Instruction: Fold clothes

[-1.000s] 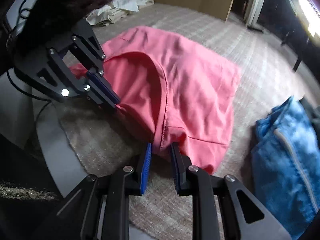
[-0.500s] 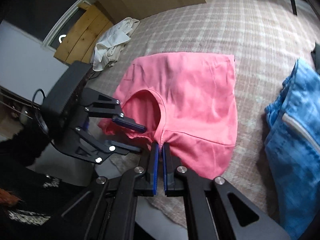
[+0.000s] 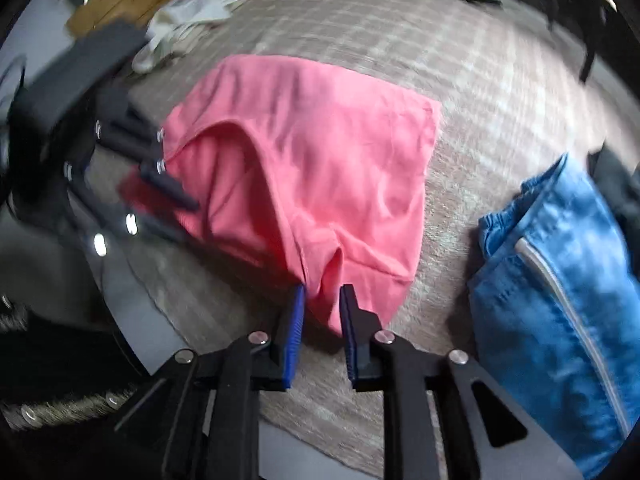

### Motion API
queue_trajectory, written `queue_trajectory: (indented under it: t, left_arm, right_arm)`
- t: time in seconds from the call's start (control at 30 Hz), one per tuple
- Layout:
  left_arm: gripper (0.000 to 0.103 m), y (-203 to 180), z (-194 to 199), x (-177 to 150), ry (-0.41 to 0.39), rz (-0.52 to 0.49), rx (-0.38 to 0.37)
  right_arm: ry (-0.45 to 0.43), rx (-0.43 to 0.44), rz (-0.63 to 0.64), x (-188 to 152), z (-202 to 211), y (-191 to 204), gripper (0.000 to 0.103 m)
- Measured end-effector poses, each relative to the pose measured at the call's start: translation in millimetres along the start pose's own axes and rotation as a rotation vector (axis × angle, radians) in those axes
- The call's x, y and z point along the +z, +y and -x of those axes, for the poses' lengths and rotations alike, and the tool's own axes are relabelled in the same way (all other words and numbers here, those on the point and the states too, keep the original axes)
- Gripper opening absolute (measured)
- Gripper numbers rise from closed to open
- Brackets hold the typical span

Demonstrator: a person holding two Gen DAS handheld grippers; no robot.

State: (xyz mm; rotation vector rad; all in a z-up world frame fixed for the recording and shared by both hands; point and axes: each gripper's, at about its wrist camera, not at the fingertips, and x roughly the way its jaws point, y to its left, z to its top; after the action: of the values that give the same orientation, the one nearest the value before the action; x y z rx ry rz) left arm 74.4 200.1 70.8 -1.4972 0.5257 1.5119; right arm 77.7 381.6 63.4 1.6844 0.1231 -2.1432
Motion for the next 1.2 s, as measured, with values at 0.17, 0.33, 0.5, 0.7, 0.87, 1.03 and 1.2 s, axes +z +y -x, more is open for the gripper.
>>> queue_trajectory:
  t: [0.17, 0.33, 0.5, 0.7, 0.87, 1.03, 1.2]
  left_arm:
    - [0.034, 15, 24, -39, -0.08, 0.091, 0.09]
    - [0.034, 32, 32, -71, -0.122, 0.17, 0.132]
    - [0.033, 34, 15, -80, -0.068, 0.14, 0.11]
    - [0.037, 42, 50, -65, -0.213, 0.179, 0.162]
    - [0.037, 93, 48, -37, -0.325, 0.342, 0.201]
    - [0.036, 125, 28, -28, -0.32, 0.4, 0.258]
    - [0.049, 120, 44, -57, -0.36, 0.529, 0.339]
  right_arm:
    - [-0.153, 0.057, -0.025, -9, 33, -2, 0.019]
    - [-0.116, 0.022, -0.093, -1, -7, -10, 0.019]
    - [0.012, -0.006, 0.035, -3, -28, 13, 0.019]
    - [-0.21, -0.05, -0.04, 32, 20, -11, 0.019]
    - [-0.277, -0.1, -0.136, 81, -14, -31, 0.019]
    - [-0.206, -0.048, -0.151, 107, -68, -31, 0.022]
    - [-0.253, -0.103, -0.219, 80, -21, -57, 0.042]
